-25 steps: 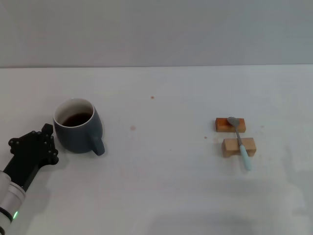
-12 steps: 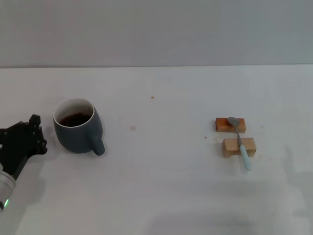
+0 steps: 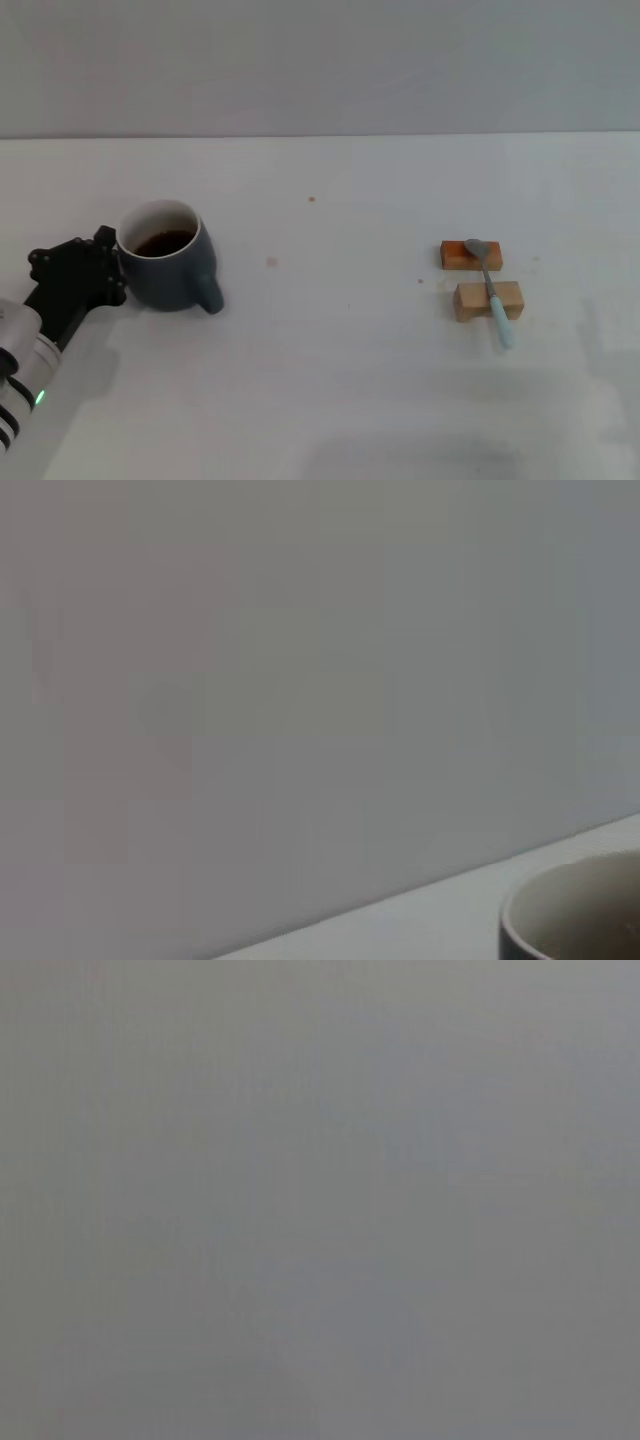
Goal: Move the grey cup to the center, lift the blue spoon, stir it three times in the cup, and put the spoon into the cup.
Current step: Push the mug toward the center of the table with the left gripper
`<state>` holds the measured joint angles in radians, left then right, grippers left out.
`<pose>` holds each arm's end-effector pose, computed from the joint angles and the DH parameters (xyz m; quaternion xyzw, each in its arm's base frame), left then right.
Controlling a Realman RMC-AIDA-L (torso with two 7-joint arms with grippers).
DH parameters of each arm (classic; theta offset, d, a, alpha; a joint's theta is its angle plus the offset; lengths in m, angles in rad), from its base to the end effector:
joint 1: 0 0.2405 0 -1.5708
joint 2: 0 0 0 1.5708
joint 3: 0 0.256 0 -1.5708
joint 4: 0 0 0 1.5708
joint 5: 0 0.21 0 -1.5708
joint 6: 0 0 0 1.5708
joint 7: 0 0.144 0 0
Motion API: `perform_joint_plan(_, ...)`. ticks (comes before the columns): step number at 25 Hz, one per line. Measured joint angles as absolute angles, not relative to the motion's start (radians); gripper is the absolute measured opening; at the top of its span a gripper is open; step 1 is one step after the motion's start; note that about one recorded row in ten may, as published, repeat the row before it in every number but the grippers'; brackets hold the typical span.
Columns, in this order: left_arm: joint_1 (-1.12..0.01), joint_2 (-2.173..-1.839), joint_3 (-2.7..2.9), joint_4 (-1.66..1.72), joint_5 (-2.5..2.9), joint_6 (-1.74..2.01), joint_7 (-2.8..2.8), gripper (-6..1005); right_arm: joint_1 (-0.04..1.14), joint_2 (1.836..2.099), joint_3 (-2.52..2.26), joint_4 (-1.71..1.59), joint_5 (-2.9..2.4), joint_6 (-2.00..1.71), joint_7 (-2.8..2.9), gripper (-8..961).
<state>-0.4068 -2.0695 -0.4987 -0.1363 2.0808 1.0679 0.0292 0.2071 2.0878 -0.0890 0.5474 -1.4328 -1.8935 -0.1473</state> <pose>-0.3509 0.3080 -0.0404 -0.7692 -0.1915 -0.1766 0.5835 0.2798 0.1901 -0.0308 -0.5783 0.1791 0.4442 0.6605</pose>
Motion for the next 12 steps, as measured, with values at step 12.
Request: perform_joint_plan(12,-0.399,-2.071,-0.398,-0.206,2.082,1.079,0.029,-2,0.214,2.088,-0.09,0.548,-1.433,-1.893,-0.147,738)
